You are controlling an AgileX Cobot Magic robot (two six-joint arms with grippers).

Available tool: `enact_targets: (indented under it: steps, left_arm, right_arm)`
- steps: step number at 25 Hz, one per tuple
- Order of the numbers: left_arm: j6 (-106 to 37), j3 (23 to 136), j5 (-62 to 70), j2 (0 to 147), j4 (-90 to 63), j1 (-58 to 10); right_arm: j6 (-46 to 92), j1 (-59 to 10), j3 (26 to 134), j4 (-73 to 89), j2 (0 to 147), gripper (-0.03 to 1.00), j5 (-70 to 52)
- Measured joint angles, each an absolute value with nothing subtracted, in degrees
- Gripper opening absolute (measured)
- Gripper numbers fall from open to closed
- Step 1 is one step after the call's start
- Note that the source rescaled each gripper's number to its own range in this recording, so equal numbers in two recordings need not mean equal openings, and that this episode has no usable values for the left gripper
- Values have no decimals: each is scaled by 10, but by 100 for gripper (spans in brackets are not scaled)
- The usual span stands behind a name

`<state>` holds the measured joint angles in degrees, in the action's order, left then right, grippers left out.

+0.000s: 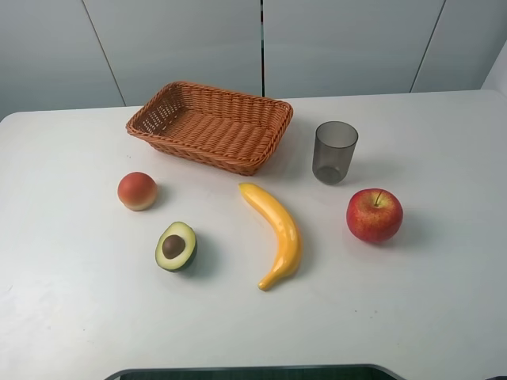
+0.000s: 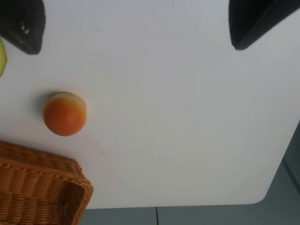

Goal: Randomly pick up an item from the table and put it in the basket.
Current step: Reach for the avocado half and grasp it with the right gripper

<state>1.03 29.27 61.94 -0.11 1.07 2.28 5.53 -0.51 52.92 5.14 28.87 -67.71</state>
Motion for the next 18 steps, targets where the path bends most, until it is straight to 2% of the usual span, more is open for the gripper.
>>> enact_targets:
  steps: [11,18]
  left_arm:
    - [10,293,619,-1,11,23]
    - [10,293,619,-1,11,23]
  right_arm:
    - [54,-5,546,54,322,100,-667]
    - [15,-10,549,137,420,100,-663]
